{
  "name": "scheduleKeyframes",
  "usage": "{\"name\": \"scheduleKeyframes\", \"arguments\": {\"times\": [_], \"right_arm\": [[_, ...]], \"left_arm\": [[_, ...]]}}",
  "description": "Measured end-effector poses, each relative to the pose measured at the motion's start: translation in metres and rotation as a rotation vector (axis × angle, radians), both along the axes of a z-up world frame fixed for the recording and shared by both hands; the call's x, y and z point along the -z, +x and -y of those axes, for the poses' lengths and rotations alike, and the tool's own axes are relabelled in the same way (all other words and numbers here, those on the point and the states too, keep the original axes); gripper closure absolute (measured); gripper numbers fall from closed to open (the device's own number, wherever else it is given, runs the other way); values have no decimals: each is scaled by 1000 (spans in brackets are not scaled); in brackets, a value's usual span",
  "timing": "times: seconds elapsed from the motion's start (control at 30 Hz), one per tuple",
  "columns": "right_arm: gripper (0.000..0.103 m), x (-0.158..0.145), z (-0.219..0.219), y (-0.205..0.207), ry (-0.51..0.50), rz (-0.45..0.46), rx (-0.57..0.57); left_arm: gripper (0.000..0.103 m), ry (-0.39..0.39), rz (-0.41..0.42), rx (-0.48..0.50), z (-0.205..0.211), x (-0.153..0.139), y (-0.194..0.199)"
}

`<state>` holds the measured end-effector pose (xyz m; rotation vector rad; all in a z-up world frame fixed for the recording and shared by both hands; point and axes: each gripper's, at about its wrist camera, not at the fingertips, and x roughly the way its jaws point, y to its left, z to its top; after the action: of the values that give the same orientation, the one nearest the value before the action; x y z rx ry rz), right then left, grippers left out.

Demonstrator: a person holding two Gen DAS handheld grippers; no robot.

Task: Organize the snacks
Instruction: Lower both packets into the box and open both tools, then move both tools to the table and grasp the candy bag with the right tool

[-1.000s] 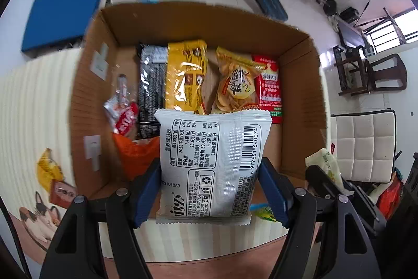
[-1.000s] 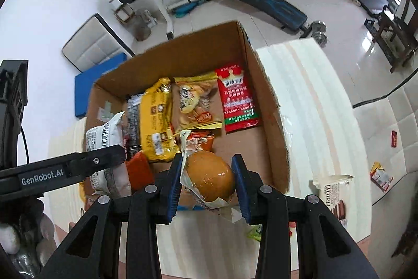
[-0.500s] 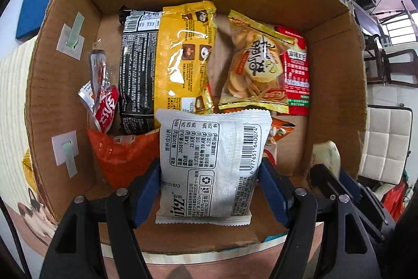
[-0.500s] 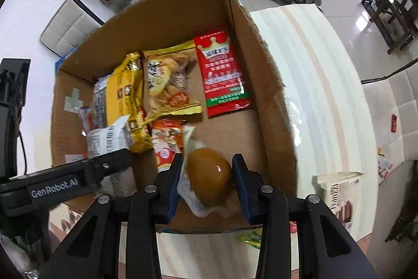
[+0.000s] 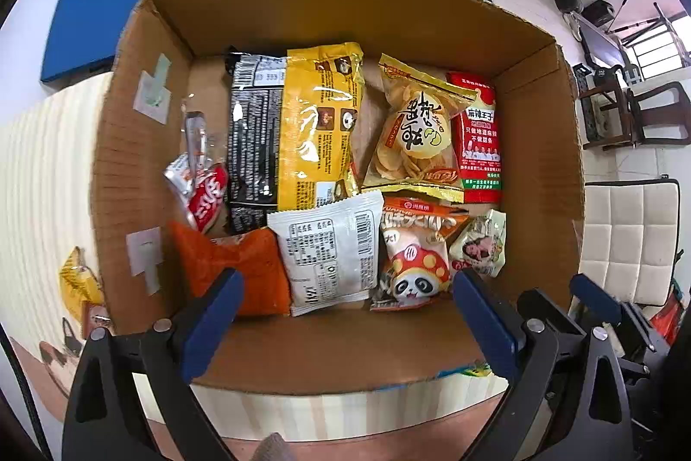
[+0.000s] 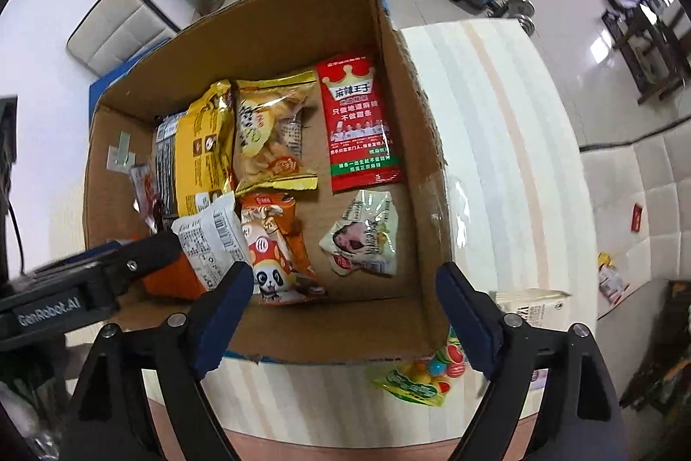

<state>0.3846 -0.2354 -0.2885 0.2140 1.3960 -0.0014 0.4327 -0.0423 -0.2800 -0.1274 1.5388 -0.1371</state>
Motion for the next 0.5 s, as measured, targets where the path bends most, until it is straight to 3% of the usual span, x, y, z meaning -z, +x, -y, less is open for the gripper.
{"name": "scheduleKeyframes", "arguments": {"times": [0.5], "right_arm": [[7,-63,-22,-43,-61,128,-102]], "left_arm": [[4,8,154,10,-4,-56,-55]]}}
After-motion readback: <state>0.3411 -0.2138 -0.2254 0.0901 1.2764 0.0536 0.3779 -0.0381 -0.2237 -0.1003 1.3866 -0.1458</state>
